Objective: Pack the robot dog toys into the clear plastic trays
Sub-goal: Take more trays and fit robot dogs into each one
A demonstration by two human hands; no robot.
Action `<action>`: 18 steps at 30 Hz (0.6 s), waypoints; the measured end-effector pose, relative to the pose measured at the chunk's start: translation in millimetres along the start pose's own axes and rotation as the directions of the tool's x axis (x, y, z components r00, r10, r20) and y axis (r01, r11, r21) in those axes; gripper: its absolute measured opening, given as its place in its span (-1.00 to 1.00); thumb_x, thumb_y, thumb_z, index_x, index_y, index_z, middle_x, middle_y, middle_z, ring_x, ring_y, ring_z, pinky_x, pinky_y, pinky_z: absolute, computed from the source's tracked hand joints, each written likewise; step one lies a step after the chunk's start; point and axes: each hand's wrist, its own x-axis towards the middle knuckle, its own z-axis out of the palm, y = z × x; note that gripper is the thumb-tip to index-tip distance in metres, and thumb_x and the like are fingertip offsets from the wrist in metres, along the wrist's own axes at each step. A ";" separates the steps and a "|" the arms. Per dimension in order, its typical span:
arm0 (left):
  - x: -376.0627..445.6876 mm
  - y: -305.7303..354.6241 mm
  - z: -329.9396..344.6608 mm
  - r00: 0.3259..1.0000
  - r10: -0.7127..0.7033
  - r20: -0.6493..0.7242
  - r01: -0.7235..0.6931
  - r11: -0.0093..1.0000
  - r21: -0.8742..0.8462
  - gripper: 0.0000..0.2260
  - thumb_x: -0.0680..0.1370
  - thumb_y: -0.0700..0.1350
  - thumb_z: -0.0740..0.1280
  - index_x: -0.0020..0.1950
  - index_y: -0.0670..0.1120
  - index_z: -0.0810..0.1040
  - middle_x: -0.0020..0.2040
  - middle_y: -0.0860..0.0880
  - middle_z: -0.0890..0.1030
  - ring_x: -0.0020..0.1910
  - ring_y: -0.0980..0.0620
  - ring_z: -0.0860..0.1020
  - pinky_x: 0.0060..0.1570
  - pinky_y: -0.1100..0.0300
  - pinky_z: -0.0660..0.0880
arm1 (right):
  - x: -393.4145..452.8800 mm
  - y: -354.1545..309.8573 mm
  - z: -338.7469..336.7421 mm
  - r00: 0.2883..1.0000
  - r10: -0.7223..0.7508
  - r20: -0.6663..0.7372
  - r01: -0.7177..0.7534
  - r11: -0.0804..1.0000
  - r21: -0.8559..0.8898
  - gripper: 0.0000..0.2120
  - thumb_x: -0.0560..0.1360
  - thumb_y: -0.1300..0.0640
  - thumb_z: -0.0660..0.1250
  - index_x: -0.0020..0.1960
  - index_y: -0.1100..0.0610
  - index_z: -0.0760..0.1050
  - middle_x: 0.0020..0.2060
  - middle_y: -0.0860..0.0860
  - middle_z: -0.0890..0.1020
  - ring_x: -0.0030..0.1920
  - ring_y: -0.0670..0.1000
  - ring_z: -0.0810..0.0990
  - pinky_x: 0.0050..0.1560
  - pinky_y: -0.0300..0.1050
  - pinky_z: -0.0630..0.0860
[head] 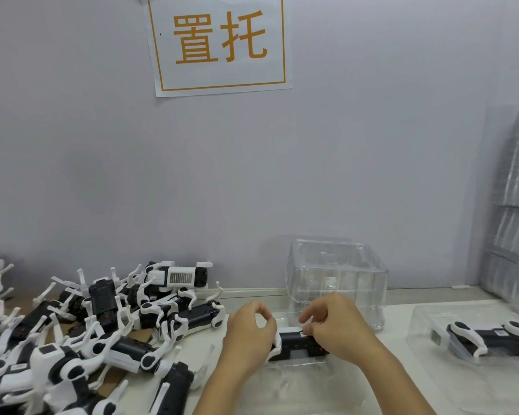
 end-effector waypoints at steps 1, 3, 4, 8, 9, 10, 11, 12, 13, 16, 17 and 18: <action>-0.2 0.7 -0.2 1.000 0.018 -0.003 -0.018 0.999 0.037 -0.89 0.55 -0.07 0.28 -0.19 0.06 0.46 -0.03 0.12 0.54 -0.04 0.20 0.48 0.00 0.22 0.45 | 0.5 0.3 0.6 1.000 -0.002 -0.001 0.002 1.000 0.000 -0.85 0.46 0.12 0.48 -0.19 -0.14 0.62 -0.26 -0.13 0.64 -0.19 -0.12 0.62 -0.02 -0.16 0.62; -0.5 3.6 -1.9 0.998 0.067 -0.014 -0.065 0.988 0.140 -0.83 0.56 -0.05 0.27 -0.23 0.06 0.43 -0.07 0.14 0.53 0.06 0.11 0.46 0.16 0.08 0.42 | 1.2 0.8 1.1 1.000 -0.003 -0.003 0.003 1.000 0.006 -0.83 0.45 0.11 0.47 -0.20 -0.16 0.60 -0.27 -0.13 0.64 -0.19 -0.13 0.62 -0.02 -0.15 0.61; -0.2 5.6 -2.8 0.994 0.112 -0.020 -0.105 0.972 0.210 -0.83 0.57 -0.04 0.26 -0.23 0.06 0.42 -0.06 0.16 0.53 0.10 0.12 0.44 0.18 0.09 0.37 | 1.6 0.8 1.1 1.000 -0.006 -0.003 0.006 1.000 0.007 -0.82 0.45 0.11 0.47 -0.21 -0.16 0.59 -0.27 -0.14 0.64 -0.19 -0.13 0.62 -0.01 -0.15 0.61; -0.8 14.4 0.5 0.944 0.298 0.141 -0.329 0.876 0.353 -0.81 0.57 0.15 0.24 -0.13 0.08 0.47 0.07 0.23 0.49 0.21 0.25 0.36 0.23 0.16 0.15 | 1.3 0.0 -0.4 1.000 -0.004 0.015 0.004 1.000 0.015 -0.82 0.43 0.16 0.45 -0.19 -0.14 0.63 -0.28 -0.12 0.64 -0.20 -0.12 0.62 -0.05 -0.15 0.61; -2.3 16.4 2.6 0.929 0.306 0.209 -0.363 0.867 0.342 -0.77 0.55 0.21 0.19 -0.10 0.09 0.47 0.07 0.24 0.48 0.21 0.26 0.35 0.29 0.13 0.15 | 1.5 0.1 -1.1 1.000 -0.006 0.025 0.006 1.000 0.015 -0.81 0.40 0.19 0.42 -0.18 -0.12 0.65 -0.28 -0.12 0.64 -0.20 -0.11 0.62 -0.05 -0.14 0.61; -3.6 17.7 4.5 0.915 0.304 0.264 -0.382 0.862 0.332 -0.75 0.53 0.24 0.15 -0.07 0.11 0.47 0.08 0.25 0.46 0.23 0.26 0.35 0.34 0.09 0.14 | 1.8 0.5 -1.6 0.999 -0.011 0.033 0.010 1.000 0.013 -0.79 0.39 0.20 0.41 -0.17 -0.11 0.67 -0.29 -0.11 0.64 -0.21 -0.11 0.62 -0.05 -0.12 0.61; -4.3 17.9 5.4 0.907 0.296 0.299 -0.389 0.861 0.327 -0.74 0.51 0.26 0.13 -0.05 0.13 0.46 0.12 0.26 0.45 0.27 0.25 0.34 0.39 0.04 0.12 | 1.8 1.0 -2.0 0.999 -0.015 0.038 0.015 1.000 0.012 -0.79 0.39 0.20 0.41 -0.16 -0.11 0.68 -0.29 -0.11 0.65 -0.21 -0.12 0.62 -0.04 -0.11 0.61; -4.3 17.2 5.2 0.905 0.278 0.322 -0.382 0.864 0.328 -0.73 0.49 0.27 0.12 -0.02 0.14 0.45 0.20 0.27 0.44 0.34 0.23 0.30 0.42 0.02 0.09 | 2.0 1.7 -2.2 0.999 -0.017 0.040 0.017 1.000 0.016 -0.81 0.40 0.18 0.43 -0.16 -0.11 0.69 -0.29 -0.11 0.65 -0.20 -0.12 0.62 -0.03 -0.11 0.60; -3.9 16.5 4.0 0.907 0.249 0.340 -0.365 0.869 0.335 -0.69 0.46 0.31 0.13 0.00 0.15 0.45 0.31 0.24 0.41 0.42 0.20 0.24 0.45 0.01 0.05 | 2.1 2.5 -2.5 0.999 -0.018 0.039 0.017 0.999 0.027 -0.84 0.41 0.15 0.46 -0.16 -0.12 0.69 -0.29 -0.11 0.65 -0.20 -0.13 0.62 -0.03 -0.13 0.60; -4.2 17.2 -0.8 0.900 0.178 0.399 -0.338 0.862 0.378 -0.56 0.31 0.50 0.17 0.00 0.24 0.36 0.41 0.20 0.34 0.48 0.08 0.17 0.48 -0.05 -0.01 | 3.2 4.2 -3.2 0.999 -0.026 0.028 0.024 0.998 0.064 -0.91 0.46 0.09 0.47 -0.13 -0.11 0.69 -0.29 -0.11 0.67 -0.21 -0.13 0.64 -0.10 -0.20 0.60; -4.7 18.7 -2.0 0.896 0.176 0.409 -0.345 0.854 0.390 -0.52 0.26 0.54 0.19 -0.02 0.26 0.34 0.33 0.21 0.37 0.43 0.07 0.21 0.46 -0.05 0.02 | 3.5 4.3 -3.2 0.999 -0.031 0.021 0.029 0.997 0.072 -0.91 0.48 0.08 0.45 -0.13 -0.10 0.69 -0.28 -0.11 0.67 -0.20 -0.14 0.65 -0.10 -0.20 0.60; -5.4 20.3 -3.1 0.895 0.175 0.412 -0.348 0.850 0.396 -0.48 0.22 0.56 0.22 -0.01 0.27 0.35 0.28 0.23 0.38 0.39 0.08 0.24 0.44 -0.01 0.03 | 3.8 4.4 -3.2 0.999 -0.034 0.012 0.032 0.996 0.081 -0.91 0.50 0.08 0.43 -0.12 -0.09 0.69 -0.27 -0.11 0.68 -0.19 -0.14 0.65 -0.09 -0.20 0.61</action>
